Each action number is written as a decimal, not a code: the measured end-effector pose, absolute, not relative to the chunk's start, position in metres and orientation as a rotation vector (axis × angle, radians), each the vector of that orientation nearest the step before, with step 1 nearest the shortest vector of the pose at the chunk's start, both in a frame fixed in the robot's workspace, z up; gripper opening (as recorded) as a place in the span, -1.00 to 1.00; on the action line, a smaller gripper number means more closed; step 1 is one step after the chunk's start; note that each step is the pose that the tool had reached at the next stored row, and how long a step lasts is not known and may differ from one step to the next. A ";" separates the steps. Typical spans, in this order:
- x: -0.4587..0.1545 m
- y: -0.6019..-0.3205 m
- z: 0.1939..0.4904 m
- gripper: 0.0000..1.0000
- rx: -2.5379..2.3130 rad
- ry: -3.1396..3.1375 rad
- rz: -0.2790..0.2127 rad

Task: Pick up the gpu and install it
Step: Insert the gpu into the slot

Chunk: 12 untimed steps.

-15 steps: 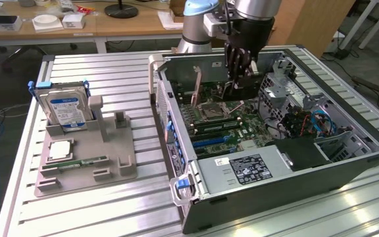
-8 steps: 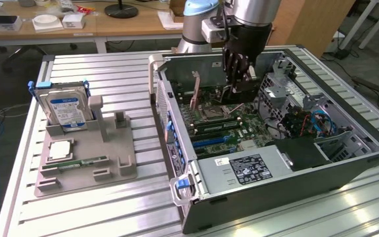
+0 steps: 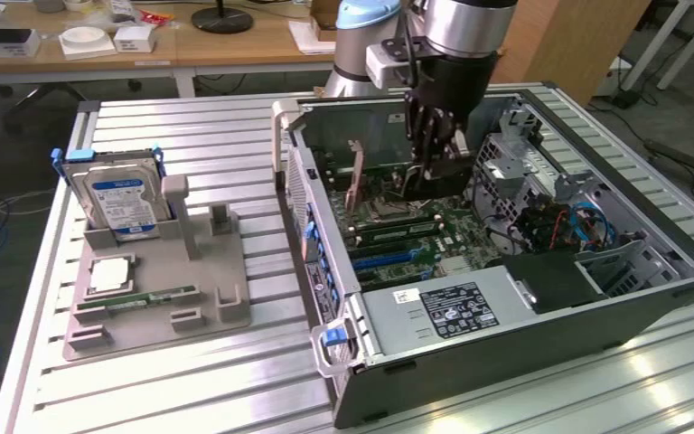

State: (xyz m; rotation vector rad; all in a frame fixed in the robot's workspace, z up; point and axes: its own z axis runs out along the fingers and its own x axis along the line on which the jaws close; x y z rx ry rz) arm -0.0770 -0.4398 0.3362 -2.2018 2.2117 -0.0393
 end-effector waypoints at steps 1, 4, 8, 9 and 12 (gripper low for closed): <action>-0.077 -0.442 0.336 -0.47 -2.202 2.211 -0.039; -0.078 -0.447 0.334 -0.47 -2.203 2.210 -0.039; -0.080 -0.447 0.327 -0.47 -2.204 2.209 -0.039; -0.081 -0.447 0.326 -0.47 -2.204 2.209 -0.039; -0.084 -0.448 0.324 -0.47 -2.205 2.208 -0.039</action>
